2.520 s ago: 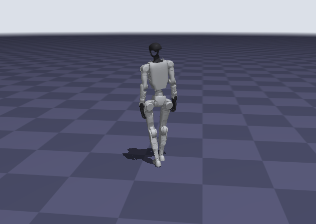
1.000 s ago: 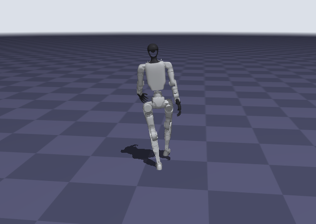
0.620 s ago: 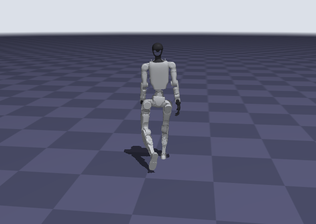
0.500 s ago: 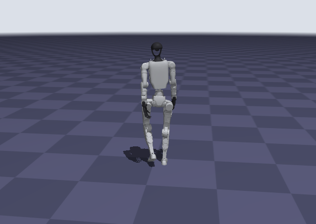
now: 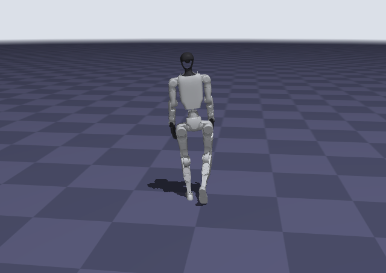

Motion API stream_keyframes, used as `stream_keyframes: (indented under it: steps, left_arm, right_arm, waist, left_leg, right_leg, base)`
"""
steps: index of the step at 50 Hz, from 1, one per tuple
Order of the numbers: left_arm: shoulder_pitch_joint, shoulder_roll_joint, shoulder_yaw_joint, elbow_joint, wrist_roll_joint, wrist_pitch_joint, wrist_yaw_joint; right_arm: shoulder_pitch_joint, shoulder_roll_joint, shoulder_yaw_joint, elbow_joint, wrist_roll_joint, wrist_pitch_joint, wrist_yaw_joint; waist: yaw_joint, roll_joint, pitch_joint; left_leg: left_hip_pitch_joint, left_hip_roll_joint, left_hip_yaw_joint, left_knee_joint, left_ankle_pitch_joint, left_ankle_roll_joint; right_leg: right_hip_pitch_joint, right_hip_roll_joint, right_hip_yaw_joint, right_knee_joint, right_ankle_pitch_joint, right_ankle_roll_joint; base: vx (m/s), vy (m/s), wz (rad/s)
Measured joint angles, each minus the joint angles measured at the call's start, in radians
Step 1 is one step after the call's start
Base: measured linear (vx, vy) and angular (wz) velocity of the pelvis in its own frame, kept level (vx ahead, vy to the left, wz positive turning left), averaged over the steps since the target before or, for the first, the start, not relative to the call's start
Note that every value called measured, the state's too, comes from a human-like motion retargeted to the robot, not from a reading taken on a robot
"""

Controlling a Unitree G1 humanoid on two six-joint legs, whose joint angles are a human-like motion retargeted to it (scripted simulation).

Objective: Walk run

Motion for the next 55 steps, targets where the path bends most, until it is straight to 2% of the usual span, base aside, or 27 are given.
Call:
stream_keyframes:
  steps: [2, 4, 8, 10, 12, 13, 15, 16, 17, 18, 20, 22, 23, 25, 28, 29, 32, 35, 37, 40, 42, 45, 47, 48, 50, 52, 55]
  left_arm:
    - [-0.105, 0.021, -0.022, -0.04, -0.033, -0.019, -0.017]
    - [-0.198, 0.045, -0.043, -0.077, -0.07, -0.038, -0.041]
    - [-0.365, 0.103, -0.067, -0.156, -0.11, -0.058, -0.09]
    - [-0.427, 0.138, -0.074, -0.191, -0.115, -0.073, -0.111]
    - [-0.465, 0.152, -0.09, -0.229, -0.118, -0.081, -0.124]
    - [-0.473, 0.15, -0.098, -0.245, -0.118, -0.087, -0.125]
    - [-0.461, 0.132, -0.104, -0.273, -0.116, -0.101, -0.125]
    - [-0.44, 0.118, -0.093, -0.277, -0.109, -0.106, -0.124]
    - [-0.411, 0.105, -0.085, -0.279, -0.101, -0.109, -0.127]
    - [-0.368, 0.093, -0.082, -0.282, -0.093, -0.106, -0.139]
    - [-0.249, 0.053, -0.097, -0.299, -0.052, -0.089, -0.164]
    - [-0.139, 0.019, -0.101, -0.306, 0.009, -0.086, -0.153]
    - [-0.09, 0.014, -0.087, -0.302, 0.047, -0.08, -0.144]
    - [0.007, 0.002, -0.059, -0.255, 0.121, -0.062, -0.093]
    - [0.13, -0.019, -0.061, -0.097, 0.132, -0.019, 0.013]
    - [0.164, -0.023, -0.055, -0.045, 0.135, -0.008, 0.027]
    - [0.265, -0.014, -0.027, 0.085, 0.157, 0.029, 0.039]
    - [0.368, 0.004, -0.005, 0.154, 0.189, 0.057, 0.051]
    - [0.429, 0.01, 0.017, 0.178, 0.209, 0.062, 0.058]
    - [0.494, 0.024, 0.048, 0.204, 0.206, 0.069, 0.039]
    - [0.516, 0.03, 0.072, 0.212, 0.186, 0.079, 0.023]
    - [0.502, 0.03, 0.097, 0.207, 0.16, 0.103, 0.019]
    - [0.477, 0.026, 0.101, 0.192, 0.159, 0.108, 0.009]
    - [0.456, 0.017, 0.108, 0.174, 0.158, 0.107, -0.008]
    - [0.399, -0.004, 0.112, 0.1, 0.147, 0.095, -0.056]
    - [0.331, -0.001, 0.045, 0.02, 0.09, 0.064, -0.09]
    - [0.183, 0.017, -0.009, -0.05, 0.055, 0.037, -0.068]
  right_arm:
    - [0.069, -0.025, -0.028, 0.054, -0.011, 0.007, 0.013]
    - [0.143, -0.057, -0.038, 0.094, -0.008, 0.037, 0.047]
    - [0.272, -0.11, -0.078, 0.146, -0.043, 0.072, 0.063]
    - [0.326, -0.132, -0.104, 0.163, -0.068, 0.084, 0.067]
    - [0.374, -0.146, -0.138, 0.177, -0.086, 0.101, 0.084]
    - [0.396, -0.15, -0.156, 0.187, -0.092, 0.108, 0.091]
    - [0.429, -0.15, -0.195, 0.201, -0.105, 0.129, 0.092]
    - [0.435, -0.143, -0.206, 0.204, -0.104, 0.132, 0.084]
    - [0.442, -0.138, -0.213, 0.209, -0.096, 0.131, 0.077]
    - [0.45, -0.137, -0.21, 0.217, -0.075, 0.124, 0.075]
    - [0.453, -0.131, -0.194, 0.237, -0.012, 0.123, 0.084]
    - [0.402, -0.114, -0.167, 0.217, 0.033, 0.143, 0.095]
    - [0.366, -0.105, -0.138, 0.194, 0.046, 0.148, 0.095]
    - [0.294, -0.084, -0.077, 0.131, 0.06, 0.136, 0.083]
    - [0.173, -0.052, 0.003, 0.026, 0.087, 0.119, 0.061]
    - [0.127, -0.05, 0.025, -0.01, 0.107, 0.114, 0.065]
    - [-0.026, -0.058, 0.087, -0.106, 0.164, 0.105, 0.097]
    - [-0.186, -0.061, 0.091, -0.189, 0.164, 0.127, 0.132]
    - [-0.283, -0.068, 0.087, -0.237, 0.151, 0.129, 0.158]
    - [-0.405, -0.096, 0.12, -0.278, 0.161, 0.138, 0.184]
    - [-0.453, -0.103, 0.141, -0.293, 0.153, 0.136, 0.185]
    - [-0.449, -0.077, 0.135, -0.306, 0.101, 0.117, 0.175]
    - [-0.376, -0.051, 0.11, -0.293, 0.052, 0.112, 0.172]
    - [-0.333, -0.03, 0.1, -0.278, 0.02, 0.111, 0.173]
    - [-0.273, 0.0, 0.113, -0.223, -0.01, 0.117, 0.163]
    - [-0.215, -0.015, 0.129, -0.148, -0.011, 0.127, 0.165]
    - [-0.09, -0.034, 0.14, -0.058, -0.028, 0.125, 0.115]
  waist:
    - [-0.057, -0.008, 0.004]
    - [-0.119, -0.021, 0.005]
    - [-0.255, -0.055, 0.011]
    - [-0.297, -0.063, 0.004]
    - [-0.327, -0.068, -0.021]
    - [-0.334, -0.072, -0.035]
    - [-0.327, -0.074, -0.071]
    - [-0.322, -0.079, -0.084]
    - [-0.319, -0.089, -0.092]
    - [-0.324, -0.111, -0.089]
    - [-0.292, -0.14, -0.126]
    - [-0.211, -0.169, -0.097]
    - [-0.177, -0.185, -0.073]
    - [-0.168, -0.192, -0.062]
    - [-0.119, -0.179, -0.048]
    - [-0.096, -0.175, -0.034]
    - [-0.025, -0.157, 0.003]
    - [0.049, -0.12, 0.034]
    - [0.093, -0.093, 0.05]
    - [0.124, -0.084, 0.044]
    - [0.142, -0.063, 0.027]
    - [0.138, -0.045, -0.005]
    - [0.158, -0.031, -0.059]
    - [0.162, -0.032, -0.074]
    - [0.103, 0.018, -0.057]
    - [0.066, 0.057, -0.043]
    - [0.02, 0.065, -0.038]
  left_leg:
    - [0.095, -0.044, -0.033, -0.102, 0.018, 0.032]
    - [0.173, -0.086, -0.073, -0.167, 0.022, 0.057]
    - [0.325, -0.153, -0.177, -0.233, -0.022, 0.092]
    - [0.404, -0.159, -0.215, -0.265, -0.039, 0.101]
    - [0.463, -0.148, -0.254, -0.279, -0.027, 0.091]
    - [0.487, -0.142, -0.272, -0.272, -0.012, 0.079]
    - [0.515, -0.126, -0.278, -0.241, 0.069, 0.053]
    - [0.529, -0.124, -0.258, -0.217, 0.152, 0.047]
    - [0.549, -0.126, -0.229, -0.19, 0.251, 0.047]
    - [0.582, -0.133, -0.181, -0.155, 0.381, 0.06]
    - [0.569, -0.111, -0.002, -0.028, 0.595, 0.131]
    - [0.494, -0.099, 0.101, 0.222, 0.642, 0.177]
    - [0.463, -0.086, 0.156, 0.342, 0.582, 0.177]
    - [0.338, -0.093, 0.163, 0.528, 0.482, 0.174]
    - [0.062, -0.142, 0.044, 0.71, 0.328, 0.052]
    - [0.002, -0.144, 0.04, 0.694, 0.283, 0.036]
    - [-0.133, -0.129, 0.07, 0.502, 0.225, 0.01]
    - [-0.228, -0.134, 0.037, 0.203, 0.223, -0.077]
    - [-0.269, -0.116, 0.015, -0.007, 0.227, -0.121]
    - [-0.351, -0.091, 0.031, -0.206, 0.19, -0.113]
    - [-0.389, -0.07, 0.043, -0.224, 0.188, -0.142]
    - [-0.405, -0.06, 0.051, -0.07, 0.097, -0.075]
    - [-0.433, -0.016, 0.052, 0.074, 0.108, -0.057]
    - [-0.439, 0.024, 0.051, 0.147, 0.107, -0.072]
    - [-0.346, 0.046, -0.006, 0.201, 0.06, -0.048]
    - [-0.249, 0.055, -0.03, 0.195, 0.003, -0.025]
    - [-0.081, 0.041, -0.021, 0.069, -0.003, -0.021]
  right_leg:
    - [-0.116, -0.063, -0.076, -0.059, -0.119, 0.011]
    - [-0.211, -0.106, -0.112, -0.201, -0.188, 0.035]
    - [-0.387, -0.12, 0.001, -0.597, -0.279, 0.139]
    - [-0.45, -0.151, -0.001, -0.764, -0.3, 0.148]
    - [-0.52, -0.18, -0.022, -0.828, -0.325, 0.163]
    - [-0.54, -0.202, -0.052, -0.819, -0.33, 0.149]
    - [-0.563, -0.22, -0.036, -0.723, -0.36, 0.084]
    - [-0.545, -0.236, -0.092, -0.664, -0.405, 0.056]
    - [-0.521, -0.249, -0.115, -0.624, -0.401, 0.036]
    - [-0.484, -0.255, -0.075, -0.622, -0.301, 0.032]
    - [-0.48, -0.291, -0.003, -0.499, -0.266, 0.046]
    - [-0.393, -0.287, 0.042, -0.45, -0.324, 0.031]
    - [-0.333, -0.261, 0.055, -0.447, -0.369, 0.008]
    - [-0.235, -0.263, 0.048, -0.473, -0.413, 0.004]
    - [-0.081, -0.198, 0.019, -0.594, -0.396, 0.005]
    - [-0.025, -0.175, 0.0, -0.643, -0.385, 0.006]
    - [0.135, -0.105, -0.08, -0.775, -0.361, 0.005]
    - [0.279, -0.032, -0.101, -0.868, -0.359, 0.027]
    - [0.371, 0.01, -0.052, -0.905, -0.378, 0.044]
    - [0.477, 0.029, 0.011, -0.937, -0.4, 0.053]
    - [0.538, 0.046, 0.039, -0.93, -0.372, 0.064]
    - [0.601, 0.044, 0.062, -0.882, -0.207, 0.106]
    - [0.6, 0.035, 0.028, -0.801, 0.046, 0.089]
    - [0.568, 0.009, 0.034, -0.711, 0.155, 0.066]
    - [0.497, 0.011, -0.017, -0.467, 0.287, -0.002]
    - [0.404, 0.033, -0.025, -0.273, 0.253, -0.019]
    - [0.125, 0.093, 0.07, -0.002, 0.097, 0.061]
  base:
    - [0.95, -0.05, 1.03]
    - [1.05, -0.1, 1.23]
    - [1.22, -0.25, 1.35]
    - [1.19, -0.39, 0.94]
    - [1.86, -0.69, 0.99]
    - [1.6, -0.62, 0.8]
    - [1.07, -0.38, 0.33]
    - [1.21, -0.43, -0.05]
    - [1.63, -0.57, -0.02]
    - [1.75, -0.57, 0.02]
    - [1.71, -0.53, -0.3]
    - [1.35, -0.43, -1.22]
    - [1.23, -0.4, -1.29]
    - [1.28, -0.3, -0.56]
    - [1.26, -0.27, -0.31]
    - [0.93, -0.21, -0.33]
    - [1.17, -0.28, -0.62]
    - [0.86, -0.14, -1.01]
    - [1.35, -0.07, -1.03]
    - [1.38, 0.0, -0.69]
    - [1.37, 0.06, -0.65]
    - [1.64, 0.1, -0.37]
    - [1.84, 0.18, -0.66]
    - [1.57, 0.12, -0.48]
    - [1.31, 0.1, 0.36]
    - [1.29, 0.15, 0.36]
    - [1.28, 0.04, 0.19]
